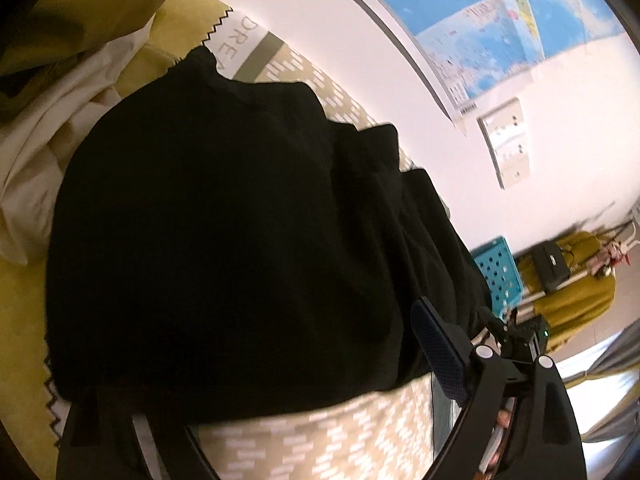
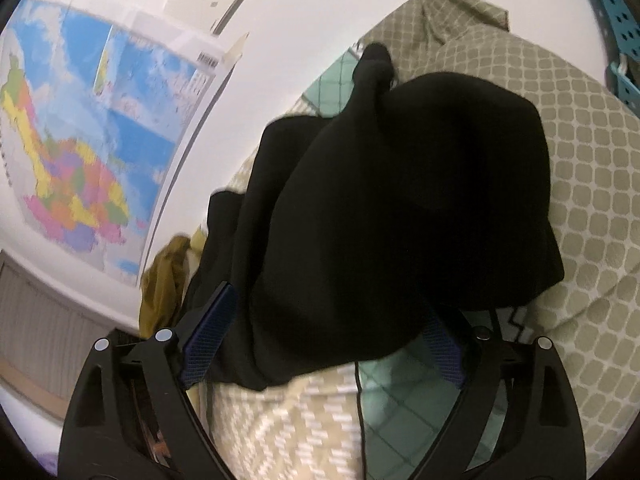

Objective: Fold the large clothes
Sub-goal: 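Grasp the folded black jacket bundle with both grippers from its sides, then lift the black jacket bundle with both grippers and carry it to the clothes pile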

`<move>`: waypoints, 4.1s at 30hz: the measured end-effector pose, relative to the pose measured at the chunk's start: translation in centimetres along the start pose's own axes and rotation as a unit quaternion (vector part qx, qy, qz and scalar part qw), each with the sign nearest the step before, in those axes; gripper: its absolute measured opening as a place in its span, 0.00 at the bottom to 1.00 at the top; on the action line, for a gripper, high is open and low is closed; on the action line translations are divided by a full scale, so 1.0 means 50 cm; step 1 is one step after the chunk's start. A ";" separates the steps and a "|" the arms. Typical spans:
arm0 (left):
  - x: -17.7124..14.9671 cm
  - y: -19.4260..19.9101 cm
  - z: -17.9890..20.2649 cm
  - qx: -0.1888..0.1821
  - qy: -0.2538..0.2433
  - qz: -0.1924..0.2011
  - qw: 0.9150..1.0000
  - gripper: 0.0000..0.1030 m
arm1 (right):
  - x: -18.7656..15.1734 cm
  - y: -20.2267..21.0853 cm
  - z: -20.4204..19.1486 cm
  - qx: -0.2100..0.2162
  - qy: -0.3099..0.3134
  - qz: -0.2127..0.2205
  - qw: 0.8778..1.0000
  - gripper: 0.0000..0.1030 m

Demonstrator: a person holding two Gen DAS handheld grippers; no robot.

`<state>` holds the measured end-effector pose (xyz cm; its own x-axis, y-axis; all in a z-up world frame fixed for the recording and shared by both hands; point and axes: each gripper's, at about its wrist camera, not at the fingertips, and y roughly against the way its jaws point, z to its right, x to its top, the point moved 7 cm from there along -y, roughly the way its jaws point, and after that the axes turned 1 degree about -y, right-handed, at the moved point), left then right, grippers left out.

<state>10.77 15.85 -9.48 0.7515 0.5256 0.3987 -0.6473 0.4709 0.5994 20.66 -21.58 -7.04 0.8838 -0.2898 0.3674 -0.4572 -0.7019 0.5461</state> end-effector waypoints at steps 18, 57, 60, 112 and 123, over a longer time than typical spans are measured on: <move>0.032 -0.026 0.010 0.081 -0.018 0.004 0.997 0.84 | 0.019 -0.031 -0.009 -0.023 -0.047 0.044 0.998 0.94; 0.051 -0.070 0.035 0.159 -0.075 -0.003 0.984 0.85 | 0.050 -0.084 -0.044 -0.052 -0.028 0.049 0.997 0.81; 0.057 -0.076 0.038 0.158 -0.076 -0.001 0.984 0.88 | 0.056 -0.095 -0.045 -0.034 -0.039 0.041 0.998 0.93; 0.463 0.634 -0.567 0.310 0.037 0.218 0.925 0.54 | -0.270 -0.517 -0.775 0.174 0.255 -0.155 0.938 0.69; 0.376 0.778 -0.492 0.400 0.020 0.260 0.878 0.71 | -0.262 -0.599 -0.764 0.119 0.277 -0.139 0.943 0.27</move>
<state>-3.44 61.47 4.27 0.3651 0.5546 0.7477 -0.5925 -0.4811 0.6461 18.99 28.08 0.57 0.7483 0.2663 0.6075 -0.1215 -0.8454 0.5202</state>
